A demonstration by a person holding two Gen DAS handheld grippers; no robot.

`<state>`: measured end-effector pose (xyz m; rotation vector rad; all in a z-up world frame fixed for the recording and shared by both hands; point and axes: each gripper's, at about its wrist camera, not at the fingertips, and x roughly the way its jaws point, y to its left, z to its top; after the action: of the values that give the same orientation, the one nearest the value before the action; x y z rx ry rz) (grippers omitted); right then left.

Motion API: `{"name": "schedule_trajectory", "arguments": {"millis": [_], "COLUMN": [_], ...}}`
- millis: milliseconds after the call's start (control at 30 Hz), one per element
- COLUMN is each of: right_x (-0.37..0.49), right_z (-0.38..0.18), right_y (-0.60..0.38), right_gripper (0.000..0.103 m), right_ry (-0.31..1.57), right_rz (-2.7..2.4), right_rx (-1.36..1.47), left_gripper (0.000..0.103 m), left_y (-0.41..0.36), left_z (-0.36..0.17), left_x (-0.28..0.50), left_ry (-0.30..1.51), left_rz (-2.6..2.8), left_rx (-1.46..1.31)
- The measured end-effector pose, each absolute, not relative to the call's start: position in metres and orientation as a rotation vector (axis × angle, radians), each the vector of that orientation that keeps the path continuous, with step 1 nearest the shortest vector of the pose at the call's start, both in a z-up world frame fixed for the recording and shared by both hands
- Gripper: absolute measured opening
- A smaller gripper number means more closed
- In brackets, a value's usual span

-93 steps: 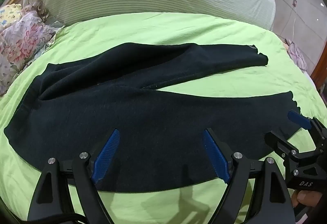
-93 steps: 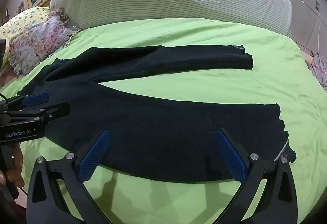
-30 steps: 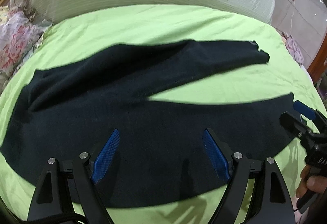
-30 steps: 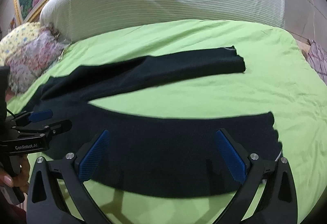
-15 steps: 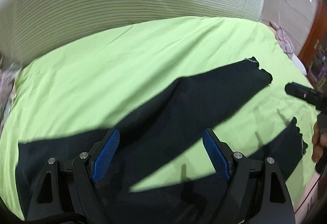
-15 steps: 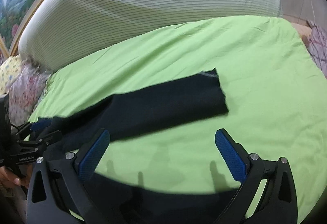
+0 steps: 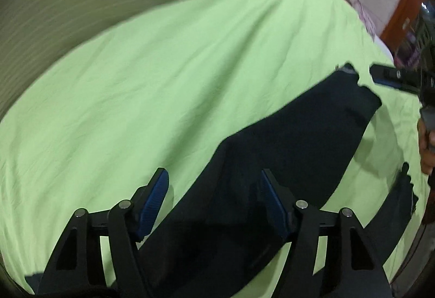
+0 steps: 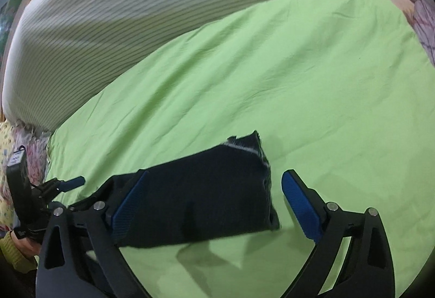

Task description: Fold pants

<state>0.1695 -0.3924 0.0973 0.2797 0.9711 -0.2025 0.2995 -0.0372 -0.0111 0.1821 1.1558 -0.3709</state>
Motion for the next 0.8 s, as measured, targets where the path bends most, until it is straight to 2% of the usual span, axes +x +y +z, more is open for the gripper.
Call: {"name": "schedule_trajectory", "arguments": {"millis": [33, 133, 267, 367, 433, 467, 500, 533, 800], "right_x": [0.172, 0.182, 0.191, 0.197, 0.193, 0.191, 0.186, 0.183, 0.146], "right_z": [0.096, 0.092, 0.085, 0.073, 0.071, 0.073, 0.075, 0.078, 0.112], "right_y": [-0.395, -0.401, -0.410, -0.422, -0.430, -0.432, -0.435, -0.438, -0.427], "right_gripper": [0.095, 0.092, 0.085, 0.062, 0.032, 0.025, 0.011, 0.004, 0.003], "right_ry": [0.975, 0.992, 1.018, 1.060, 1.065, 1.058, 1.046, 1.035, 0.968], "right_rz": [-0.199, -0.185, -0.165, -0.163, -0.197, -0.201, -0.196, -0.191, -0.102], "right_rx": [0.282, 0.284, 0.312, 0.368, 0.375, 0.385, 0.402, 0.415, 0.369], "left_gripper": [0.060, 0.058, 0.039, 0.028, 0.023, 0.018, 0.013, 0.012, 0.007], "left_y": [-0.039, -0.042, -0.037, -0.036, -0.037, -0.036, -0.035, -0.031, -0.025], "left_z": [-0.015, -0.027, -0.036, -0.039, -0.039, -0.037, -0.035, -0.032, -0.006], "left_x": [0.304, 0.314, 0.321, 0.322, 0.320, 0.318, 0.315, 0.312, 0.289], "left_ry": [1.171, 1.220, 1.286, 1.299, 1.306, 1.306, 1.306, 1.306, 1.257], "left_rz": [-0.369, -0.385, -0.425, -0.453, -0.469, -0.480, -0.492, -0.505, -0.570], "left_rx": [0.198, 0.226, 0.182, 0.166, 0.166, 0.155, 0.137, 0.110, 0.009]}}
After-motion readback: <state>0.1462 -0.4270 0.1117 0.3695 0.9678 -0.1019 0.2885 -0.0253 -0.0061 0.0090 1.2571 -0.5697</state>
